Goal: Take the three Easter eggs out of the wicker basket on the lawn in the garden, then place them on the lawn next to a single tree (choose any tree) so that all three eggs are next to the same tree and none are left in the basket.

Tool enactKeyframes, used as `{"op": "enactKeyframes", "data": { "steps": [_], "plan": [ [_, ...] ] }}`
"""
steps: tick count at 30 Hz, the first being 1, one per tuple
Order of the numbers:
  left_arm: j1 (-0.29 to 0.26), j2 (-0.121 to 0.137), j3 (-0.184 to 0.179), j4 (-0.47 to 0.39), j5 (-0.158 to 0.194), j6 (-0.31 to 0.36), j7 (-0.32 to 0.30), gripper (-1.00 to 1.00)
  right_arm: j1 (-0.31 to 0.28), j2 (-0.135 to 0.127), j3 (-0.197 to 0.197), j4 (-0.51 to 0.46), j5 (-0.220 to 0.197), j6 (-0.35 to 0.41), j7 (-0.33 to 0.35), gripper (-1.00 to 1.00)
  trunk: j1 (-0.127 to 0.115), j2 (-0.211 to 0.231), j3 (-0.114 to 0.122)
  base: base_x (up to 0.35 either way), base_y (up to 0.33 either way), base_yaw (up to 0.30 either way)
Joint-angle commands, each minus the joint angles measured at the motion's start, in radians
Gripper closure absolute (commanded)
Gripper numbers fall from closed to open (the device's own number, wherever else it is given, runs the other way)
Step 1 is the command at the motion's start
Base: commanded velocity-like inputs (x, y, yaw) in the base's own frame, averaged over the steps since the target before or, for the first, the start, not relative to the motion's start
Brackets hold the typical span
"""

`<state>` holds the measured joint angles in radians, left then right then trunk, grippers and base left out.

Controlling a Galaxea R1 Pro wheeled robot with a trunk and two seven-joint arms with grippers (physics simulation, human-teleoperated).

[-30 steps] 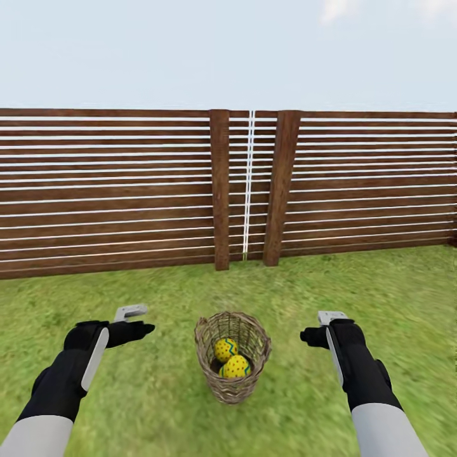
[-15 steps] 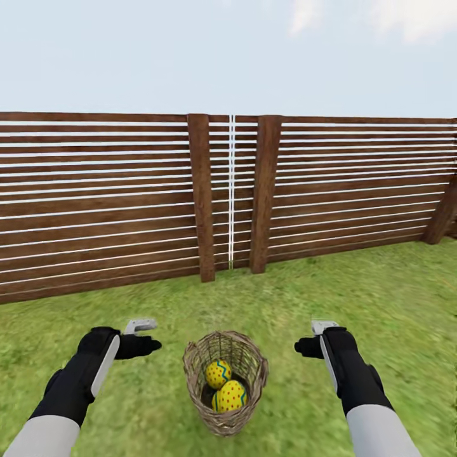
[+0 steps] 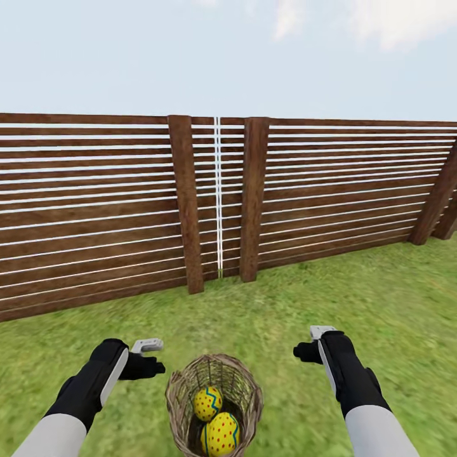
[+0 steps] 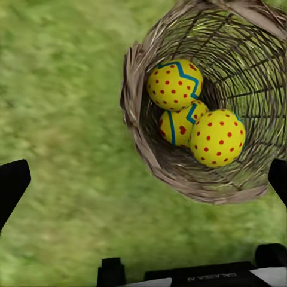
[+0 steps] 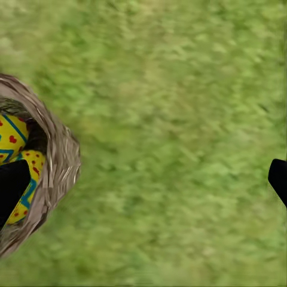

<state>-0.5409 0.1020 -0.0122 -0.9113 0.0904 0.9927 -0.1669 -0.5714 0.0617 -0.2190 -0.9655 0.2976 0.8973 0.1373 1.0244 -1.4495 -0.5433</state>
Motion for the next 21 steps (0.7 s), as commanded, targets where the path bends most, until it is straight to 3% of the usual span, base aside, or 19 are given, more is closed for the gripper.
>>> {"op": "enactKeyframes", "data": {
  "steps": [1,8,14,21],
  "plan": [
    [-0.001,0.002,-0.001,0.001,0.008,0.005,0.005,-1.00,-0.001,0.001,-0.004,0.003,0.011,0.003,0.010,-1.00,0.001,-0.001,-0.001,0.322,0.000,-0.002],
    [-0.001,0.008,0.000,0.002,0.005,0.003,0.009,-1.00,-0.001,0.000,-0.002,0.017,0.013,0.002,0.010,-1.00,0.001,-0.001,-0.001,0.300,0.000,0.000],
    [-0.001,0.003,-0.002,0.002,0.005,0.001,0.009,-1.00,-0.001,0.000,-0.001,0.014,0.012,0.002,0.010,-1.00,0.001,-0.001,-0.001,0.035,0.000,-0.008],
    [-0.001,0.003,-0.003,0.003,0.004,0.002,0.009,-1.00,0.000,0.000,-0.005,0.014,0.011,0.002,0.011,-1.00,0.001,-0.001,0.007,0.105,0.030,-0.173]
  ]
}}
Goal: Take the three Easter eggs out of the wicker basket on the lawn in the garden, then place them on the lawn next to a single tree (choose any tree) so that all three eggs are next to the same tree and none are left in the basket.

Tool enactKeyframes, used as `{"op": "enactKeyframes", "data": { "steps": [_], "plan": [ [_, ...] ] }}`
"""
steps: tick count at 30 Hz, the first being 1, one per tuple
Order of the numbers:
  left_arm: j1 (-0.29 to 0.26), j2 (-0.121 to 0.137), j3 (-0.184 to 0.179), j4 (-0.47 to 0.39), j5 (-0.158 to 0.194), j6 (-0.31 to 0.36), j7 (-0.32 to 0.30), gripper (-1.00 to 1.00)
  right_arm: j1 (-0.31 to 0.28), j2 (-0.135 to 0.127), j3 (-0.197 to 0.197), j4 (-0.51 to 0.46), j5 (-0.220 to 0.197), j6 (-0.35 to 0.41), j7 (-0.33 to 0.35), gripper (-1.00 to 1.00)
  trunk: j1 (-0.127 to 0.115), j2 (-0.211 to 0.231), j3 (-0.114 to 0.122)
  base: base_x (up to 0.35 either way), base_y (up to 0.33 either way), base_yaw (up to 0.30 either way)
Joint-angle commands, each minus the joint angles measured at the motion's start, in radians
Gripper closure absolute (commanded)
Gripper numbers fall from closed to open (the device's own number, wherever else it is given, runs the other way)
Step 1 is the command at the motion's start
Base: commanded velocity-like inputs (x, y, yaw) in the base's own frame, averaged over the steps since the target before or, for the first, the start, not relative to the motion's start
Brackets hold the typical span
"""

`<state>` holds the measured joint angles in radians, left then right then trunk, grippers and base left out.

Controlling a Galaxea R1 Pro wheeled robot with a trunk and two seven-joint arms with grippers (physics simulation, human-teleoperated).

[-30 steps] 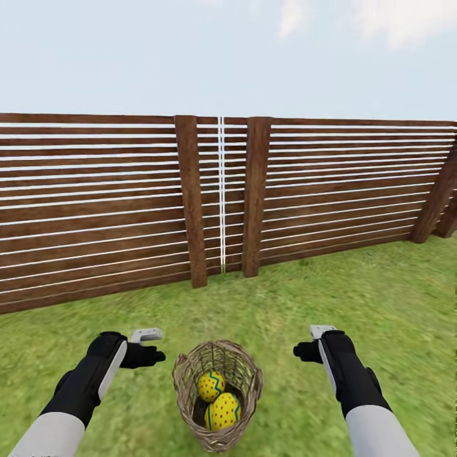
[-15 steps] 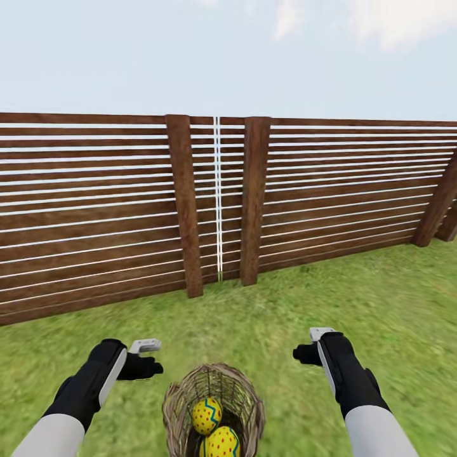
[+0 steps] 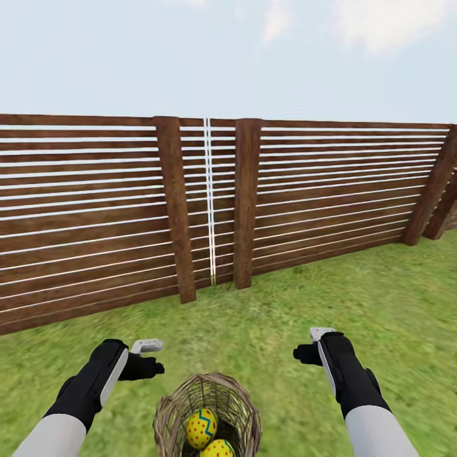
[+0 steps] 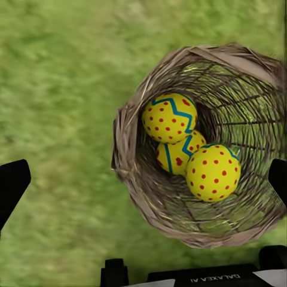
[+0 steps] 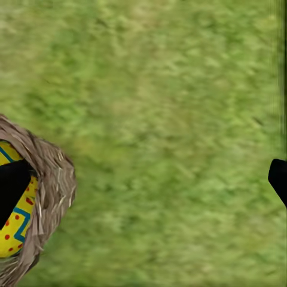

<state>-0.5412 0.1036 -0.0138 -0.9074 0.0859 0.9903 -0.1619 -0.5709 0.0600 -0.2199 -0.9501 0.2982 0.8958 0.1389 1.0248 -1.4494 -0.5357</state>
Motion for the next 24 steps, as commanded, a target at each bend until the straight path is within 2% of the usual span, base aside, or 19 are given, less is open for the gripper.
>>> {"op": "enactKeyframes", "data": {
  "steps": [1,9,11,12,15,16,18,24],
  "plan": [
    [0.000,0.001,-0.002,-0.001,0.008,0.005,0.004,-1.00,-0.001,0.001,-0.004,-0.001,0.010,0.003,0.009,-1.00,0.000,-0.001,0.000,0.046,0.022,-0.213],
    [0.000,-0.002,-0.004,0.000,0.008,0.005,0.004,-1.00,-0.001,0.003,-0.004,0.024,0.005,0.006,0.009,-1.00,0.000,-0.001,0.010,0.010,0.005,-0.212],
    [0.000,-0.001,-0.022,0.001,0.008,0.005,0.004,-1.00,-0.001,0.005,-0.004,0.028,-0.010,0.007,0.008,-1.00,0.000,-0.001,0.010,0.001,0.000,-0.085],
    [0.000,-0.001,-0.043,0.001,0.008,0.005,0.004,-1.00,-0.001,0.008,-0.004,0.030,-0.043,0.007,0.008,-1.00,0.000,-0.001,0.010,0.000,0.000,-0.034],
    [0.000,-0.001,-0.079,0.001,0.007,0.005,0.004,-1.00,-0.001,0.009,-0.002,0.033,-0.098,0.008,0.004,-1.00,0.000,-0.001,0.011,0.000,0.000,-0.019],
    [0.000,-0.001,-0.116,0.001,0.006,0.004,0.004,-1.00,-0.001,0.009,0.000,0.034,-0.124,0.008,0.003,-1.00,0.000,-0.001,0.011,0.000,0.000,-0.003],
    [0.000,0.000,-0.131,0.001,0.007,0.004,0.004,-1.00,-0.001,0.008,0.000,0.034,-0.132,0.008,0.002,-1.00,0.000,-0.001,0.011,0.000,0.000,-0.001],
    [0.000,0.003,-0.133,0.000,0.007,0.004,0.004,-1.00,-0.001,0.008,0.001,0.034,-0.137,0.006,0.002,-1.00,0.000,-0.001,0.011,0.000,0.000,0.000]
  ]
}}
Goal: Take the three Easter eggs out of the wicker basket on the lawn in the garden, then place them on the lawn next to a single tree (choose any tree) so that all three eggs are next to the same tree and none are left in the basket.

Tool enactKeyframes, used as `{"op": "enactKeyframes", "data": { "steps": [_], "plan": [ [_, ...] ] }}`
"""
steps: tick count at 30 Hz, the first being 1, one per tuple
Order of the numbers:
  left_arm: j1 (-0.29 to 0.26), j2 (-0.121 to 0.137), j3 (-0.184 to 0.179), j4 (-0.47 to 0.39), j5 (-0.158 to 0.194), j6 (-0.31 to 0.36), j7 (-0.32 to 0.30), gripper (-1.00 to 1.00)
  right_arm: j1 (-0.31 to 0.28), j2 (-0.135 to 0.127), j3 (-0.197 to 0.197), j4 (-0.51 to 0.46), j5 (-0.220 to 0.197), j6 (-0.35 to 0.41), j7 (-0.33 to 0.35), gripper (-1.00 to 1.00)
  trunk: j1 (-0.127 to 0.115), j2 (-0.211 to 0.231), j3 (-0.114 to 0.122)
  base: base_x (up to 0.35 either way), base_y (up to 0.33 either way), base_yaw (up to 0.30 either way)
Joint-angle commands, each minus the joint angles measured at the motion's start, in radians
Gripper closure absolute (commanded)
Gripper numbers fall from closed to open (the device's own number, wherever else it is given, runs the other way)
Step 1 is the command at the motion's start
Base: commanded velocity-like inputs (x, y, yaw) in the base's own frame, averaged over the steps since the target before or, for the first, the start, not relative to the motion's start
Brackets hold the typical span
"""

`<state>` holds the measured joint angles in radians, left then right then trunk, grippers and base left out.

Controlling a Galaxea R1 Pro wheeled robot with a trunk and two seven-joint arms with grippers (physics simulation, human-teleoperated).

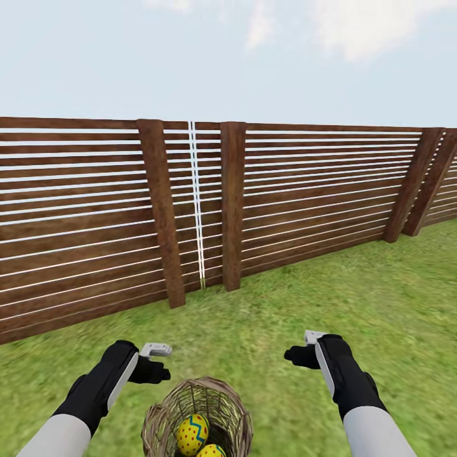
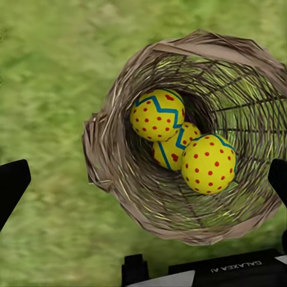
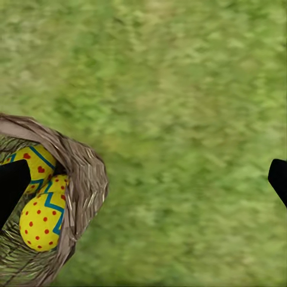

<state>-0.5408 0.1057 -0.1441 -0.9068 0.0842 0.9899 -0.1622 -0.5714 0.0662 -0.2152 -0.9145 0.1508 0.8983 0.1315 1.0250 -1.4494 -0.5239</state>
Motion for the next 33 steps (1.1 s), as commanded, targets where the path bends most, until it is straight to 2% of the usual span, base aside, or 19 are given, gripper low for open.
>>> {"op": "enactKeyframes", "data": {
  "steps": [1,6,14,19,23,26,30,33],
  "plan": [
    [-0.001,0.001,-0.003,-0.001,0.009,0.004,0.004,-1.00,-0.001,0.001,-0.004,-0.001,0.011,0.004,0.010,-1.00,0.000,-0.001,-0.001,0.000,0.000,0.000],
    [-0.001,0.003,0.001,-0.003,0.012,0.005,0.002,-1.00,-0.001,-0.001,-0.004,-0.001,0.010,0.004,0.010,-1.00,0.000,-0.001,-0.001,0.000,0.000,0.000],
    [-0.001,0.009,0.013,-0.006,0.012,0.004,0.008,-1.00,-0.001,-0.003,-0.004,-0.001,0.012,0.004,0.010,-1.00,0.031,-0.057,-0.026,0.000,0.000,0.000],
    [-0.001,0.022,0.086,-0.009,0.008,0.004,0.013,-1.00,-0.001,-0.003,-0.004,-0.001,0.014,0.003,0.010,-1.00,0.050,-0.092,-0.042,0.000,0.000,0.000],
    [-0.001,0.022,0.104,-0.007,0.007,0.003,0.016,-1.00,-0.001,-0.004,-0.004,-0.001,0.015,0.002,0.010,-1.00,0.065,-0.120,-0.054,0.000,0.000,0.000],
    [-0.001,0.022,0.107,-0.005,0.007,0.004,0.035,-1.00,-0.001,-0.004,-0.004,-0.001,0.015,0.002,0.011,-1.00,0.077,-0.141,-0.064,0.000,0.000,0.000],
    [-0.001,0.010,0.105,-0.002,0.008,0.003,0.116,-1.00,-0.001,-0.003,-0.003,-0.001,0.016,0.001,0.014,-1.00,0.092,-0.169,-0.076,0.000,0.000,0.000],
    [-0.001,0.002,0.103,0.000,0.008,0.003,0.133,-1.00,-0.001,-0.004,-0.002,-0.001,0.016,0.001,0.014,-1.00,0.103,-0.190,-0.086,0.000,0.000,0.000]
  ]
}}
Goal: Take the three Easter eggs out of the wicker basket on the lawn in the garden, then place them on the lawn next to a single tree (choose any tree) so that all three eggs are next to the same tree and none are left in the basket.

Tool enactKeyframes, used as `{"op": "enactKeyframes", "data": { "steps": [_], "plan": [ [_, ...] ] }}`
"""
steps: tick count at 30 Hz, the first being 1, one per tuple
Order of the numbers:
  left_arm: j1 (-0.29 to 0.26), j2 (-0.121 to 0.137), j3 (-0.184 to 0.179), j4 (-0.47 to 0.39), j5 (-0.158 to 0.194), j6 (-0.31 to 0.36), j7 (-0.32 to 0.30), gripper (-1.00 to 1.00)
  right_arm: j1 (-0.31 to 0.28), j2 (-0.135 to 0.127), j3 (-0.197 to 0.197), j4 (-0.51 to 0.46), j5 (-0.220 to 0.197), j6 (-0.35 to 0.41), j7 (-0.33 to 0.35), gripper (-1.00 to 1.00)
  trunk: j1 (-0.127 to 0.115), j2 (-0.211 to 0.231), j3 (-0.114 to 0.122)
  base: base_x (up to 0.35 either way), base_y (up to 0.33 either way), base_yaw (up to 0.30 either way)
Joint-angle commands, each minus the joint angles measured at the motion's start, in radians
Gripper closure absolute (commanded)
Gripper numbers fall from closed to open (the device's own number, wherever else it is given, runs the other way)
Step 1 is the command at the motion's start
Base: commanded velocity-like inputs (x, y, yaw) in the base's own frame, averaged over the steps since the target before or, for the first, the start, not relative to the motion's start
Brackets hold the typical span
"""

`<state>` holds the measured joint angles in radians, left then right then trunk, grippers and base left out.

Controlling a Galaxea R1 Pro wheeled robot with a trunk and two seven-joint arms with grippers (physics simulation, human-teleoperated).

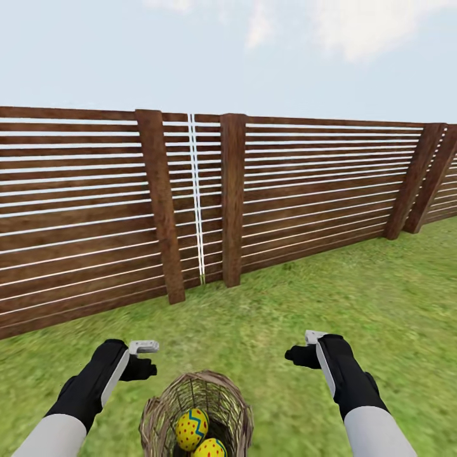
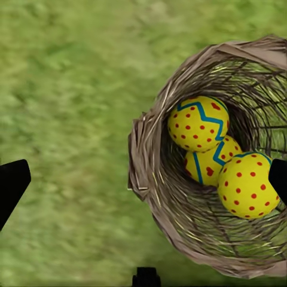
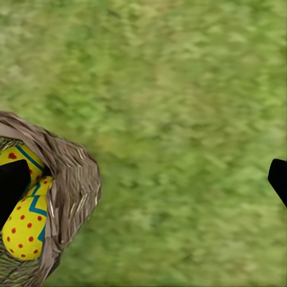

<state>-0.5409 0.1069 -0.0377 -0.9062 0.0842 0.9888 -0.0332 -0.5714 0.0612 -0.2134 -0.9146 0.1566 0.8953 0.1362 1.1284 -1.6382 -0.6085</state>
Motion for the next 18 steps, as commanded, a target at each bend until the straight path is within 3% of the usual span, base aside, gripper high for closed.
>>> {"op": "enactKeyframes", "data": {
  "steps": [1,14,18],
  "plan": [
    [-0.001,0.000,-0.003,-0.001,0.008,0.004,0.006,-1.00,-0.001,0.001,-0.004,-0.001,0.011,0.004,0.010,-1.00,0.004,-0.008,-0.004,0.000,0.000,0.000],
    [-0.001,-0.018,-0.007,-0.002,0.009,0.004,0.009,-1.00,-0.001,0.001,-0.003,-0.004,0.010,0.004,0.012,-1.00,0.054,-0.099,-0.045,0.000,0.000,0.000],
    [-0.001,-0.019,-0.006,-0.002,0.009,0.004,0.009,-1.00,-0.001,0.001,-0.004,-0.006,0.010,0.004,0.012,-1.00,0.069,-0.127,-0.054,0.000,0.000,-0.136]
  ]
}}
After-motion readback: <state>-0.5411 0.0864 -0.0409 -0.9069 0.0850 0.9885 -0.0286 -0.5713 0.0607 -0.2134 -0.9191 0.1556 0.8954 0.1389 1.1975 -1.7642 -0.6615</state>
